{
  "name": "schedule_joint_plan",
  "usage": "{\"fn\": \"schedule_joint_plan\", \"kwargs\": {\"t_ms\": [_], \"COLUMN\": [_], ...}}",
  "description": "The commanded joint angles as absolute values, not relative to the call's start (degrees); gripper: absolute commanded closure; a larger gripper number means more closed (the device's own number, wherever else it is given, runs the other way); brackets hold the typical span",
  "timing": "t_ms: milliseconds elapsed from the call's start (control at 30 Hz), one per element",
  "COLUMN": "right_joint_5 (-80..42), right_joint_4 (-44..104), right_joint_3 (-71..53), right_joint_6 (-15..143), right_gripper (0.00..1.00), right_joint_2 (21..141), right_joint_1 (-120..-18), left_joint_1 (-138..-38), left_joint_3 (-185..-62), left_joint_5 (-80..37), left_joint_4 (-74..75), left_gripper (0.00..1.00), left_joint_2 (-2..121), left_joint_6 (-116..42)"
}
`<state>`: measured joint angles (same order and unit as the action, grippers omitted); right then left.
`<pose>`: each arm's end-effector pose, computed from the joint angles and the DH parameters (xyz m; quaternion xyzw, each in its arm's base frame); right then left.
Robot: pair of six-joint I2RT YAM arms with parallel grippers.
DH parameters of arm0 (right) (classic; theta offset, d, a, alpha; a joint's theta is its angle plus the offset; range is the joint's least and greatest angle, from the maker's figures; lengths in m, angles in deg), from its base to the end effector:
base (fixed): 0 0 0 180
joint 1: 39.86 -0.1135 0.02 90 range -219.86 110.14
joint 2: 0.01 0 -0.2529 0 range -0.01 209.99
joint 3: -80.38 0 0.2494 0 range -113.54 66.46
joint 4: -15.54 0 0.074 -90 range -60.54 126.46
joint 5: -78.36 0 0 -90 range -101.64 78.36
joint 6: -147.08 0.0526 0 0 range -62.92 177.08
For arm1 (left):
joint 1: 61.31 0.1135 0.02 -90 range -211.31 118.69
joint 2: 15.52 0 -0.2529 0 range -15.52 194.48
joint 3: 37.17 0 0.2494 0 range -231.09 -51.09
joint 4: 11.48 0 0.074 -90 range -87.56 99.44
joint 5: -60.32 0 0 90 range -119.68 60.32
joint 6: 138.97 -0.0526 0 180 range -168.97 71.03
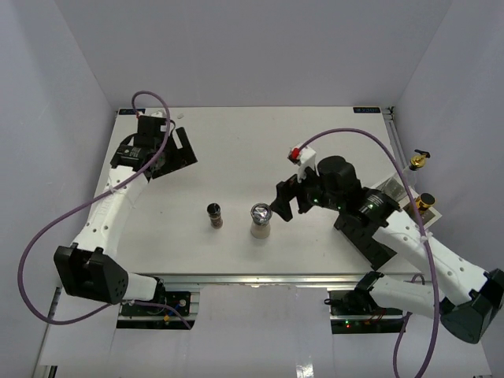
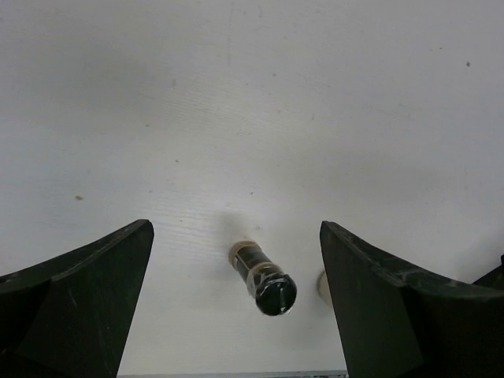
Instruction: Organize the condiment bottles
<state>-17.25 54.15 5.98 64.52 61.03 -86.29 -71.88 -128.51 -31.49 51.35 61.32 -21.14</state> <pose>0.1717 0.1879 0.3385 -0.3062 0.7864 0.2791 0.4581 0.2834 -0.0512 0.3277 -0.1458 0.9231 -0.1030 0.3407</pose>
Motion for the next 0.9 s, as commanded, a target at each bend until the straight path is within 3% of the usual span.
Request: {"fn": "schedule_joint_plan", "kwargs": {"t_ms": [0, 200, 500, 867], "right_joint_5": [-10.17, -7.50, -5.97, -6.58], "right_joint_4": [50.27, 50.30, 53.91, 51.74], "right_joint_3": [-3.73, -15.28, -26.76, -27.92], "right_joint_6": [64.37, 61.91, 60.37, 60.21], "right_gripper": [0.03, 0.03, 0.03, 0.04], "right_joint_2": [73.12, 88.47, 103.70, 111.46], "right_joint_1": [-96.99, -103.18, -103.84, -103.89], "left_joint_1": [-62.38, -49.84, -48.74, -48.66], "left_joint_3": [-122.17, -112.93, -107.00, -105.23], "left_joint_5": [-22.52, -18.22, -23.64, -21.47], "left_joint_4": [51.58, 48.52, 46.62, 45.42], "left_gripper": [0.02, 0.02, 0.02, 0.02], "left_joint_2": [54.73, 44.68, 35.70, 35.64], "left_joint_6": [-23.90, -22.99, -19.70, -21.01]}}
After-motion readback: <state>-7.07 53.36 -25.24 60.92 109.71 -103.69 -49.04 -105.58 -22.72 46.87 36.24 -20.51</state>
